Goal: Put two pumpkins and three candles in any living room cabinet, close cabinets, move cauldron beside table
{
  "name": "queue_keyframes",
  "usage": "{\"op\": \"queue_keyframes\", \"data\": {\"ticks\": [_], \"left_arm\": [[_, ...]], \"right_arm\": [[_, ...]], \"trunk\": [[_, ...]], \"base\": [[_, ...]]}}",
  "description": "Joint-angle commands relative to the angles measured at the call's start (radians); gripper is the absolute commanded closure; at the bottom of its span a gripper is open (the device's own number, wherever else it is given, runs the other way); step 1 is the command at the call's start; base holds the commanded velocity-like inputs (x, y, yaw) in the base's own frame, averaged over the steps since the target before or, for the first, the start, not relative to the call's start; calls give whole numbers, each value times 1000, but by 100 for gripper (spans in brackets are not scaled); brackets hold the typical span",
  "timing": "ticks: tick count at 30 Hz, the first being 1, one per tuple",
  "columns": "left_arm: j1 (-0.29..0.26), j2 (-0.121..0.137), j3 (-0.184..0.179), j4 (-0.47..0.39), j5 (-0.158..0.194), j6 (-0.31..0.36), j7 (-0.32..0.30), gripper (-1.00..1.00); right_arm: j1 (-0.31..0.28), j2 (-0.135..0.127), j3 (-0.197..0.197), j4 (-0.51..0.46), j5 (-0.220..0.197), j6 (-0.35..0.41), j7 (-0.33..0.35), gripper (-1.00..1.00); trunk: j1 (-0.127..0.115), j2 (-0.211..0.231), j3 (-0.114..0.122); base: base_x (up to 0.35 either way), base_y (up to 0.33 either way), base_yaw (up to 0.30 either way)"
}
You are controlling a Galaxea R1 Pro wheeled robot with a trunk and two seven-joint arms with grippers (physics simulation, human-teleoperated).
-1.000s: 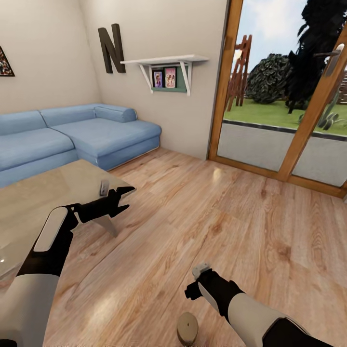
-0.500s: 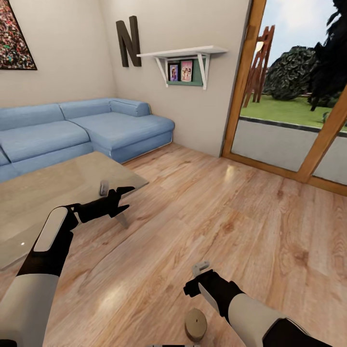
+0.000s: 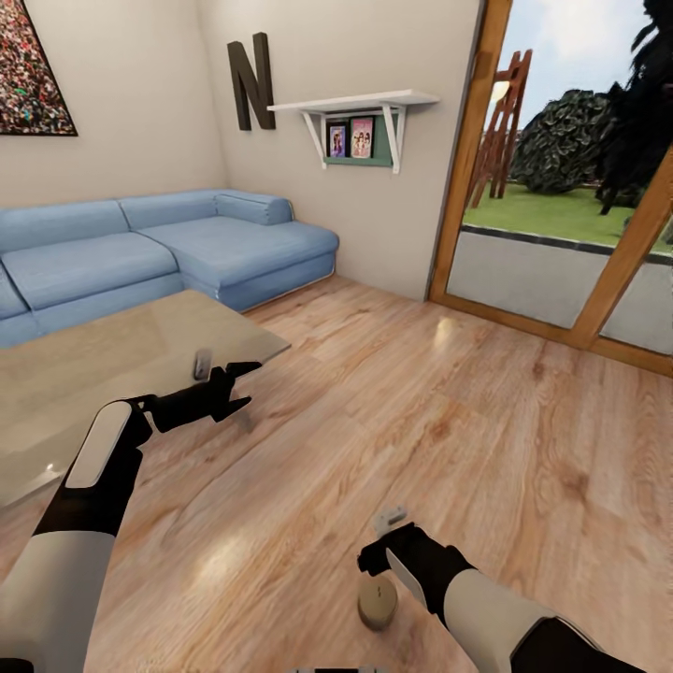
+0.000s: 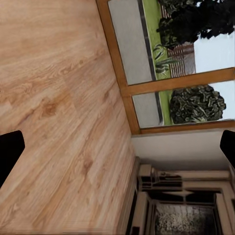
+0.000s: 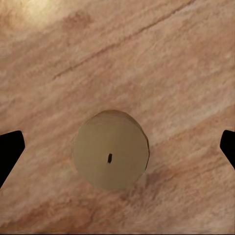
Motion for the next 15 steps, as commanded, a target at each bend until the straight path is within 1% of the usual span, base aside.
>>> {"op": "queue_keyframes", "data": {"ticks": [1,5,9,12,13,15], "left_arm": [[0,0,0,0,0,0,0,-100],[0,-1,0,0,-1,0,1,-100],[0,-1,0,-1,-2,0,0,-100],[0,-1,0,-1,-2,0,-1,-100],[0,-1,-1,-1,-2,0,-1,-100],[0,-1,-1,-2,-2,0,-1,-100]], "right_arm": [[0,0,0,0,0,1,0,-100],[0,1,0,5,-2,7,-1,-100],[0,6,0,39,-1,1,-12,-100],[0,6,-1,56,-1,-10,-44,-100],[1,7,-1,67,-1,-28,-53,-100],[2,7,-1,79,-2,-47,-57,-100]], "trunk": [[0,0,0],[0,0,0],[0,0,0],[1,-1,-12],[2,-1,-15],[3,-1,-23]], "base": [[-137,0,0],[-44,0,0],[-4,0,0],[0,0,0],[0,0,0],[0,0,0]]}}
